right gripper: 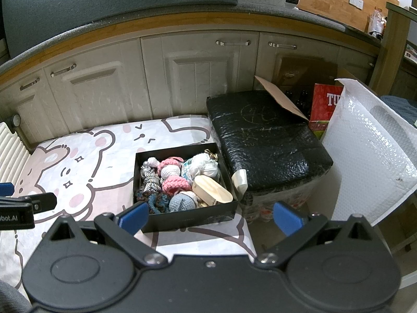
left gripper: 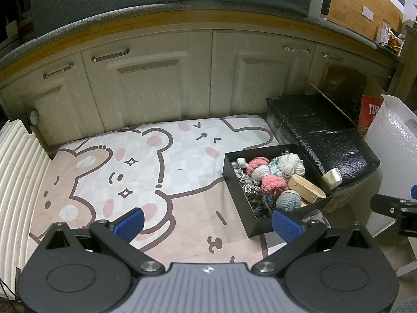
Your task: Organize objects
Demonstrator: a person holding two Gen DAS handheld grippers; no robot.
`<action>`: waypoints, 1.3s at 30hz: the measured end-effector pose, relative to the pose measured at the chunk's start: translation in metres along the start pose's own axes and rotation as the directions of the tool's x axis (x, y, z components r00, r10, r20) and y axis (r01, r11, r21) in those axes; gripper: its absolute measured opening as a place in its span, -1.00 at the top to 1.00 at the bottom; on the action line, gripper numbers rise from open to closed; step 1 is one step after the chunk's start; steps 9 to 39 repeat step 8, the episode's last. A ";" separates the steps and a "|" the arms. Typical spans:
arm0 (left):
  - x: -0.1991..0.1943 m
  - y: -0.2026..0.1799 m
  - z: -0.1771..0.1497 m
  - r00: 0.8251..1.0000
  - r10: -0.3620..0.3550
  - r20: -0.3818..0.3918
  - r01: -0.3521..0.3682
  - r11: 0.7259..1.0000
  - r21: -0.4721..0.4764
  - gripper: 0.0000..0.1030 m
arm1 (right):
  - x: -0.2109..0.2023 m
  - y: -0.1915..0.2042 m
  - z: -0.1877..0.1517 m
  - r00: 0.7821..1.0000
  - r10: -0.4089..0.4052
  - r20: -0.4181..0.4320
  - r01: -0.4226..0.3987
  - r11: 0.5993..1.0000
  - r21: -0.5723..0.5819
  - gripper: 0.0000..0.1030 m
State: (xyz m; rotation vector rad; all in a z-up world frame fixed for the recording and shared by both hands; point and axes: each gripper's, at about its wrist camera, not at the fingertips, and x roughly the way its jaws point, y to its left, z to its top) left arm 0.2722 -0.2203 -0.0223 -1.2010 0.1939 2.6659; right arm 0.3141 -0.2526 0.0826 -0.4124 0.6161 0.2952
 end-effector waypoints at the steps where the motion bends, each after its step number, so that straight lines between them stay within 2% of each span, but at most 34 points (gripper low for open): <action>1: 0.000 0.000 0.000 1.000 0.000 -0.001 0.000 1.000 0.000 -0.99 | 0.000 0.000 0.000 1.000 0.000 0.000 0.000 1.000 0.000 -1.00; 39: 0.000 -0.001 0.000 1.000 -0.004 -0.004 0.004 1.000 -0.001 -0.99 | 0.001 0.001 -0.001 1.000 0.001 -0.003 -0.001 1.000 0.001 -1.00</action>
